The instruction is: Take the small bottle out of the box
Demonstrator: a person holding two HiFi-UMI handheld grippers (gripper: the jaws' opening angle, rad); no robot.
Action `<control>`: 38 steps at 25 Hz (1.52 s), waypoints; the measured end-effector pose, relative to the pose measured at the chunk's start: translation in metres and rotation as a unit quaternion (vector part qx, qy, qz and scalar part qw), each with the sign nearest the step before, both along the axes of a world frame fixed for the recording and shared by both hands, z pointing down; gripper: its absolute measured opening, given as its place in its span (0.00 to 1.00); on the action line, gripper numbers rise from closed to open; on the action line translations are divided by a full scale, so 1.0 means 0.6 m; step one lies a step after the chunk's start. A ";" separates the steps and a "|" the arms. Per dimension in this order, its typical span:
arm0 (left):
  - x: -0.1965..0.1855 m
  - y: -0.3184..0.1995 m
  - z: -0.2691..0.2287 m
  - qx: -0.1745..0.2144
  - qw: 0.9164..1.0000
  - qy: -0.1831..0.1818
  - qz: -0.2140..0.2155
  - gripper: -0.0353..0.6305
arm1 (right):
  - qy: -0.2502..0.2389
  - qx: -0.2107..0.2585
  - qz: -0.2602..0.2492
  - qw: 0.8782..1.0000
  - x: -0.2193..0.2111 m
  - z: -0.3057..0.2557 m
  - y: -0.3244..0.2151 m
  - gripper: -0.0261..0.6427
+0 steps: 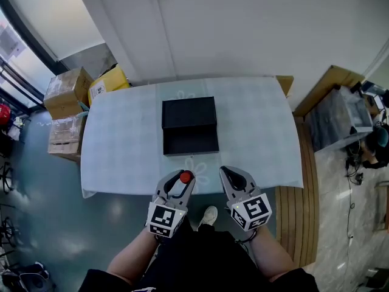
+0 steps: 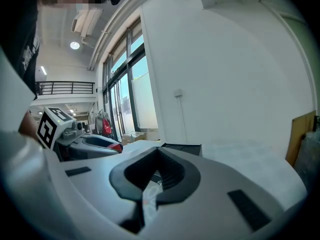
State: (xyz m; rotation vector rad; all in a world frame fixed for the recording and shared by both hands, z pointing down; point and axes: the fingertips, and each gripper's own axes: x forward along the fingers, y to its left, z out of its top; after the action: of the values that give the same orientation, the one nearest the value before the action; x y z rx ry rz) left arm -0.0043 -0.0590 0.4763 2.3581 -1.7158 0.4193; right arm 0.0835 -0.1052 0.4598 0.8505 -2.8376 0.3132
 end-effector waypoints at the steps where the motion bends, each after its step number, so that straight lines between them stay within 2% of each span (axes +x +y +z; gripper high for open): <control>1: -0.006 0.004 -0.001 0.000 1.000 -0.002 -0.002 0.29 | -0.001 -0.002 -0.002 1.000 -0.005 0.001 0.001 0.07; 10: -0.075 0.039 -0.012 -0.003 1.000 -0.001 -0.011 0.29 | 0.000 -0.011 -0.005 1.000 -0.068 0.009 0.027 0.07; 21: -0.162 0.087 -0.018 0.004 0.999 0.010 0.032 0.29 | 0.009 -0.009 0.036 0.999 -0.149 -0.001 0.087 0.07; 38: -0.198 0.159 -0.007 0.003 0.994 0.030 0.108 0.29 | 0.028 -0.009 0.110 0.994 -0.178 0.008 0.194 0.07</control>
State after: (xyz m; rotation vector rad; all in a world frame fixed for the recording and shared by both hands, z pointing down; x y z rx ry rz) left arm -0.1232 0.0362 0.4720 2.5438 -1.4440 0.3703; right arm -0.0232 0.0111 0.4648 1.1521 -2.6898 0.3366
